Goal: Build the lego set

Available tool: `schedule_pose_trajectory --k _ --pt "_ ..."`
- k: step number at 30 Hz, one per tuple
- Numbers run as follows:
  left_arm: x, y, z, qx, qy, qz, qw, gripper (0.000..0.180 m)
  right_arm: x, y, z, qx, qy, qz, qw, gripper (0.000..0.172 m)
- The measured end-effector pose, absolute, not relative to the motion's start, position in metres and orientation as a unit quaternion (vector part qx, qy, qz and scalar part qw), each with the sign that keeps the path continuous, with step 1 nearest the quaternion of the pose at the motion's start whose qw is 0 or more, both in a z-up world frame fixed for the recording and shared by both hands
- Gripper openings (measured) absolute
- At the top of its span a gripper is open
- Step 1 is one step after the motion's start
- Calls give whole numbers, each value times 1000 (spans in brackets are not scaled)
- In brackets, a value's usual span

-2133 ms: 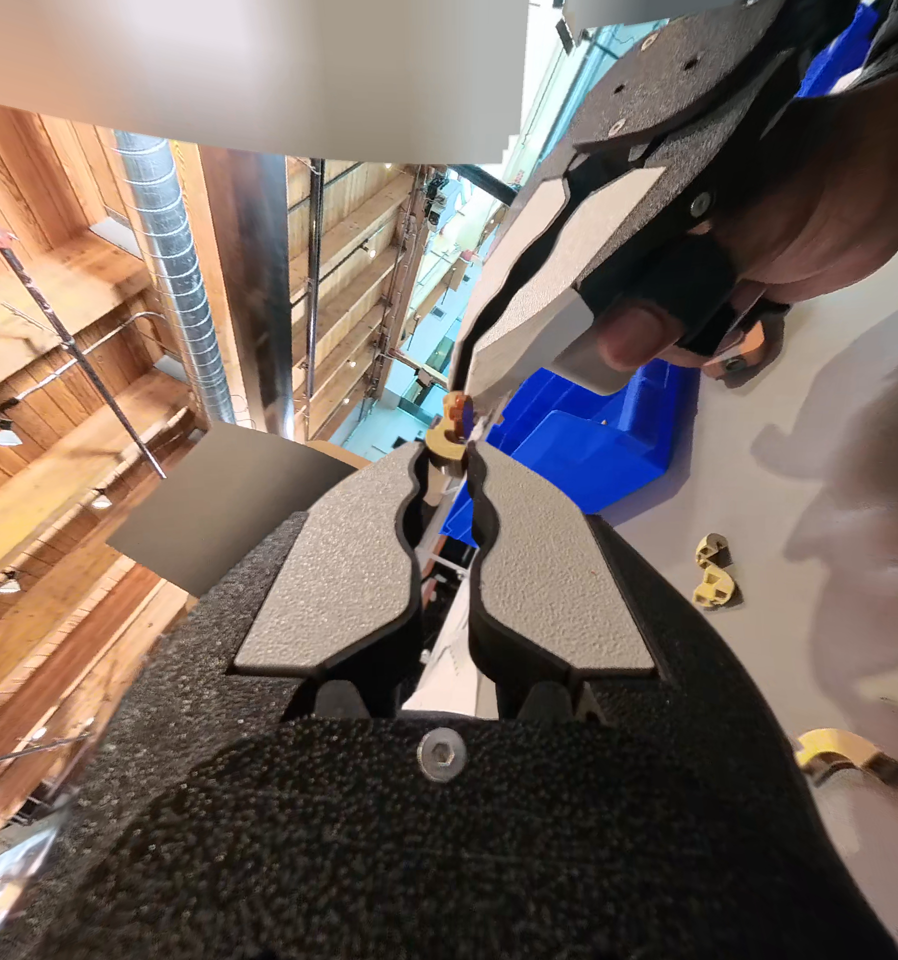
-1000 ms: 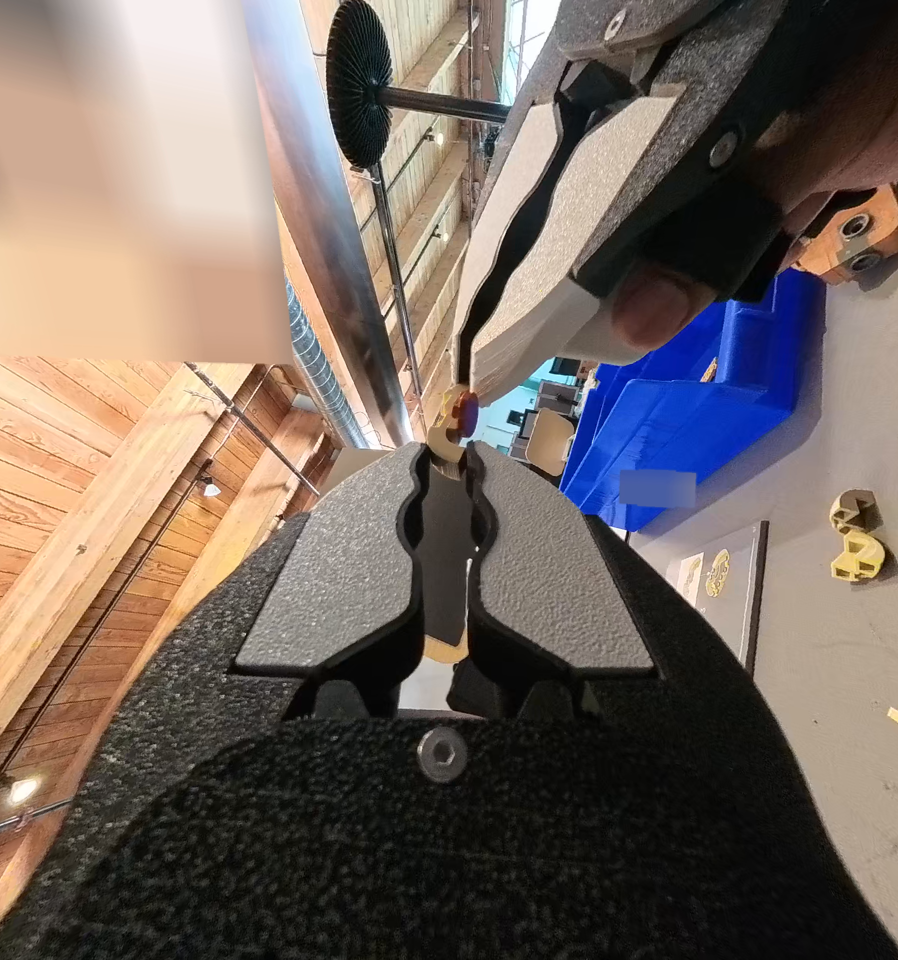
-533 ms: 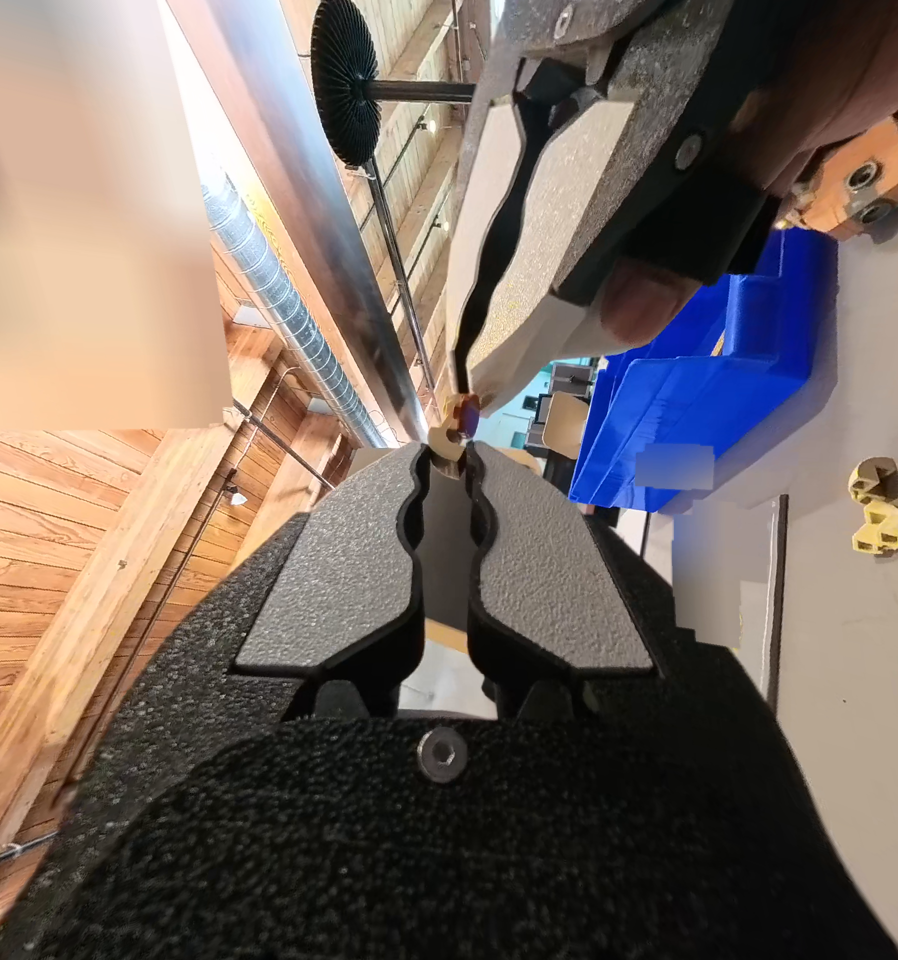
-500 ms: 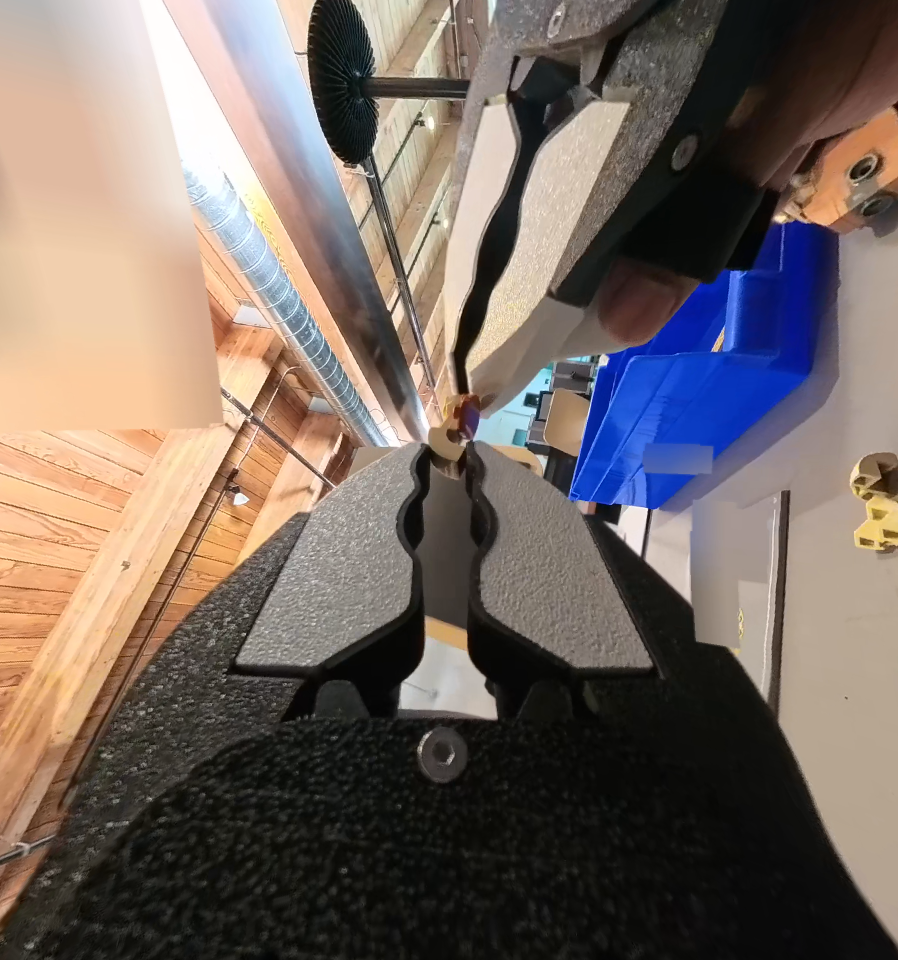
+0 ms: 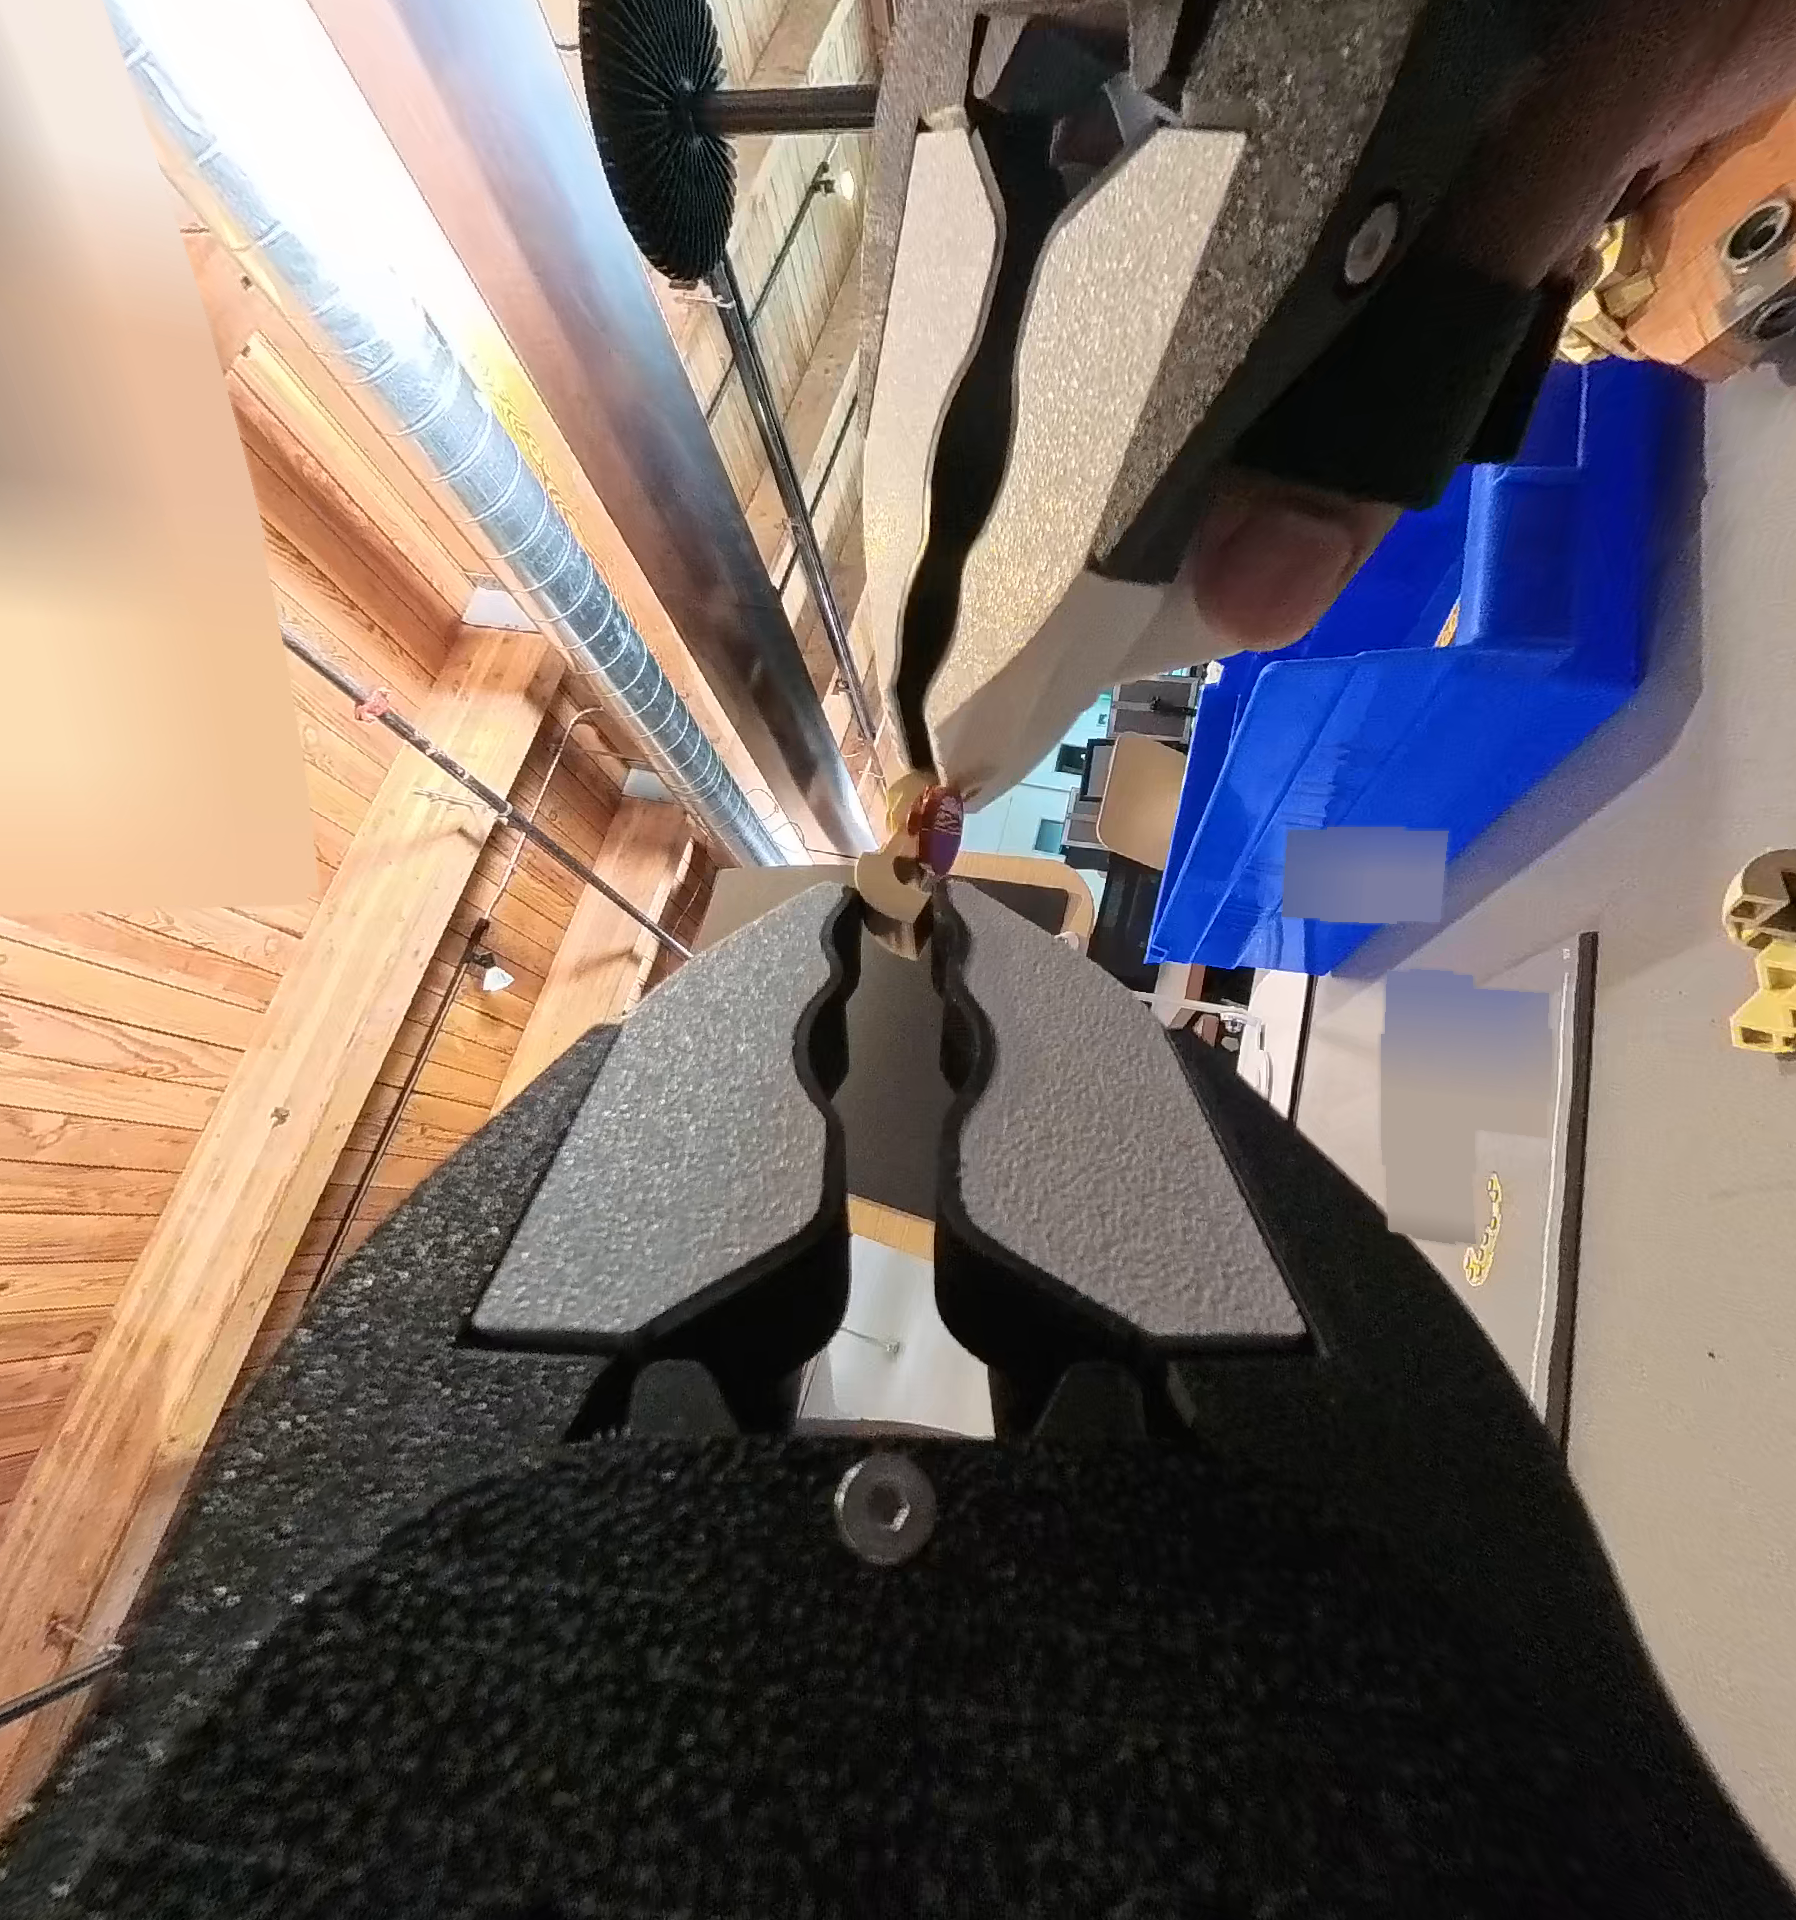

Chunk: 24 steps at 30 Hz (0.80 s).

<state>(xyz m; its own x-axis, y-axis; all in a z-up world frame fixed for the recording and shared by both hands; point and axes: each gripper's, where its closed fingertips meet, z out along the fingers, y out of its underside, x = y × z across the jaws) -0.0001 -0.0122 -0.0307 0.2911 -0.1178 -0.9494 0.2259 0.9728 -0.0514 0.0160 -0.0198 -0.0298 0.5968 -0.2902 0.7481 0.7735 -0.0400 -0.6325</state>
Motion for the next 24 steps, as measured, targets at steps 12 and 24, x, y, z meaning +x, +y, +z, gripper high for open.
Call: schedule_pose_trajectory --k 12,24 --pt "1 -11 -31 42 585 -100 804 12 18 -18 -31 -602 -205 -420 647 8" --pt "1 -10 -30 41 583 -99 806 12 16 -18 -31 -597 -215 -430 642 9"
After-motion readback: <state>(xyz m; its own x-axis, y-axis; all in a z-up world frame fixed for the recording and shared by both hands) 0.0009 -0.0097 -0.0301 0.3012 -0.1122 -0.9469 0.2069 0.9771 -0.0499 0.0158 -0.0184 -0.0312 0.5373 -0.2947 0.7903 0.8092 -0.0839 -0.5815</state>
